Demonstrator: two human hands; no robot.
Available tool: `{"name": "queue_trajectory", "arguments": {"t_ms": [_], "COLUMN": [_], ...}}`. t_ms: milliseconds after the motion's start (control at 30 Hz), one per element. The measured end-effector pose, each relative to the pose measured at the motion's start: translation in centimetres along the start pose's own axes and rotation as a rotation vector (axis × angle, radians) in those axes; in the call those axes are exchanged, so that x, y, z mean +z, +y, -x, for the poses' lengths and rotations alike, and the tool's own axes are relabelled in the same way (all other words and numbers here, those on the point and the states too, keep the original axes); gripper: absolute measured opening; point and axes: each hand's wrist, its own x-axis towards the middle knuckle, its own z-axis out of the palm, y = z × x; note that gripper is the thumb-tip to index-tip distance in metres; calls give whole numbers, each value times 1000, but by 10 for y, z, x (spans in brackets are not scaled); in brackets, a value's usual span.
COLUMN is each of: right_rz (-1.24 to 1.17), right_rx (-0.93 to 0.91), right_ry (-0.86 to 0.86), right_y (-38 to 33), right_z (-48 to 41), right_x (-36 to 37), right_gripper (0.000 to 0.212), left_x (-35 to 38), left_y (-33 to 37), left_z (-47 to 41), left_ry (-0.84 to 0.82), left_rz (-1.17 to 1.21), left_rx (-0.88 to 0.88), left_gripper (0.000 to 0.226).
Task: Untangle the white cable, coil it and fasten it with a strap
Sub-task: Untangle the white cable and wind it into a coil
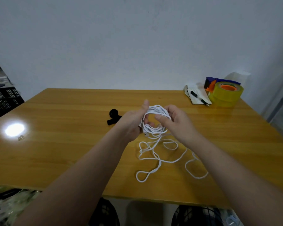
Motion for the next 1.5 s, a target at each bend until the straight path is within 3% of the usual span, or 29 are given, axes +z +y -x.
{"name": "queue_trajectory", "arguments": {"t_ms": [100,167,300,367,500,733,867,967,1133,1267,1333,1433,1500], "right_rz": [162,201,13,-24,-37,-200,72,143,-320,-440,-316,263,617], "right_rx": [-164,-209,-9,98,140,143,90,151,303,249,203,139,153], "right_ry": [100,196,288,263,203,-53,-189,-106,-36,17,112,223,145], "right_y": [3,3,-1,-2,0,-6,-5,2,9,6,4,13,17], "right_z": [-4,-8,-12,-12,-10,-14,-11,-10,-5,-5,-12,-22,-23], "right_x": [-2,-3,3,8,13,-9,-35,-45,-44,-33,-29,-27,-25], "right_gripper": [9,12,31,42,49,39,21,19,5,12,20,26,33], "left_x": [12,20,28,25,17,8,-2,-9,-18,-14,-9,-2,2], "left_y": [7,7,5,9,16,13,16,23,20,10,7,13,21], "left_z": [4,8,16,19,20,17,16,16,13,10,13,18,18], "left_ry": [-52,-111,-244,-299,-310,-142,-172,-213,-309,-247,-240,-243,-260], "left_rz": [301,376,212,45,-161,6,236,417,466,431,425,487,515], "left_rx": [-108,-73,61,65,32,41,-6,37,45,8,-25,-3,48], "left_gripper": [41,42,44,48,49,51,29,29,44,38,32,49,54]}}
